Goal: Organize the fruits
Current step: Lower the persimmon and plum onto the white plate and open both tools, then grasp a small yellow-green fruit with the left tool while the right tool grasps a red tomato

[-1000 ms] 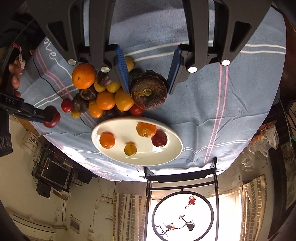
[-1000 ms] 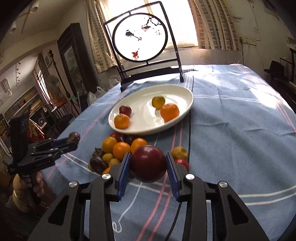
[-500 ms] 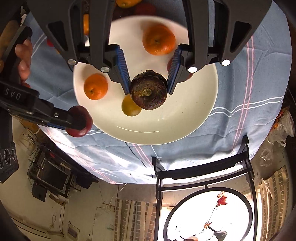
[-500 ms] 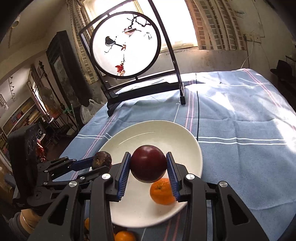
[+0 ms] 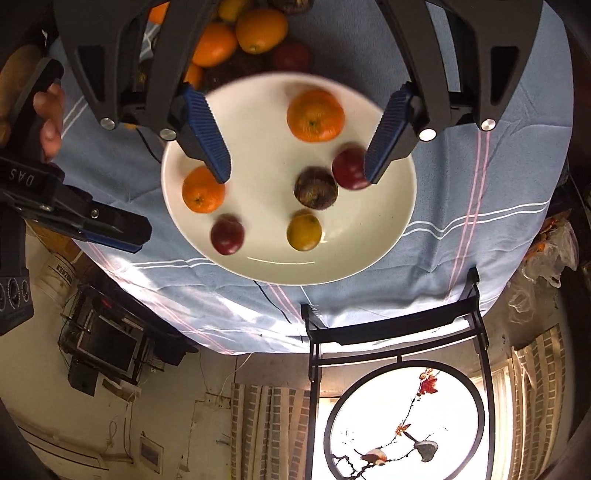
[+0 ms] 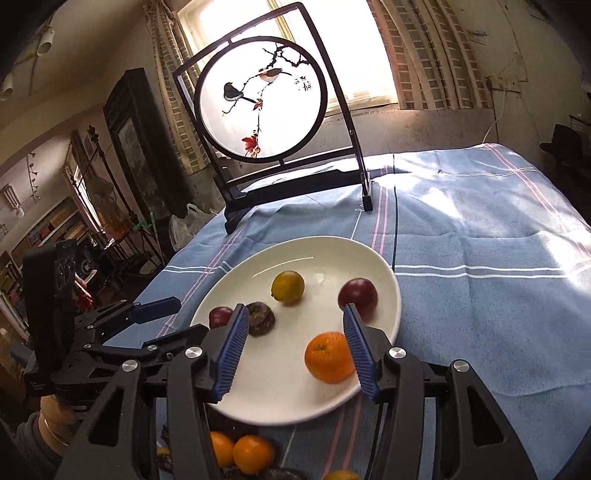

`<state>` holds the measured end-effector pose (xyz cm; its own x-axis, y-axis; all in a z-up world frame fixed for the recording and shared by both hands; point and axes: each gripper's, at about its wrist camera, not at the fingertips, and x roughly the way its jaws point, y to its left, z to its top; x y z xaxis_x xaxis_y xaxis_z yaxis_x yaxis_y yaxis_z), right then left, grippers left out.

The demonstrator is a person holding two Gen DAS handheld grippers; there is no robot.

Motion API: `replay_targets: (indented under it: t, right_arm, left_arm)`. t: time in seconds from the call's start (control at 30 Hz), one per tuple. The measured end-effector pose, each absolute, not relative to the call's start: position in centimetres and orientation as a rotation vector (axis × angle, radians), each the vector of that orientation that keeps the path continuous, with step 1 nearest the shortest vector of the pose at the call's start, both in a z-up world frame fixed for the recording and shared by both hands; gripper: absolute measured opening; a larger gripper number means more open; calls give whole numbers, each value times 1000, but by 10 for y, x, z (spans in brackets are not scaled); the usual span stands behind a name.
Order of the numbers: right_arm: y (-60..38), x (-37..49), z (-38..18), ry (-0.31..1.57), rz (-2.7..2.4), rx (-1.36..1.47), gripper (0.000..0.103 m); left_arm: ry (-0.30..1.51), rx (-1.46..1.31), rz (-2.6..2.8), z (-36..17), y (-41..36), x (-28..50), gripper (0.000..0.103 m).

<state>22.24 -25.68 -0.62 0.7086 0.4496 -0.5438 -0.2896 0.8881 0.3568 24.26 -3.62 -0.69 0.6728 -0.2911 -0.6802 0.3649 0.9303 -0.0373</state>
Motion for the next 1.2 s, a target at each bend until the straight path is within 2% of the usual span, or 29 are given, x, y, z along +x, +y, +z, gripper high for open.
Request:
replay_targets:
  t: [0.27,0.4,0.47,0.5,0.53,0.87,1.0,1.2]
  right_arm:
    - [-272,131,-43,698,414,235,57]
    - [-276,108,-49,675,426,227,57]
    - [-274,107,-52,686,406,213,57]
    - [-274,108,-53,695,403,218,57]
    - [-274,108,-53,688,400,214,57]
    - [-274,106,-52,674,409,207,57]
    - [-275,106,-52,678,428,221,57]
    - [-270,108,-62,760,398,182,57]
  left_arm:
    - [745,218,-422,-27,-22,133,72]
    - [776,223,-401,-50,-15,105,72]
    - [803,220,-387,-61,-13,103,63]
    - [821,219,-383,-66,-13,104,54]
    - [834,220,-376,-71,-13,106,50]
    - [860,199,-368,-88,-17,120,46]
    - [850,172,-402,-87,-16,117,21]
    - [840,93,-400,-78,1,104,21]
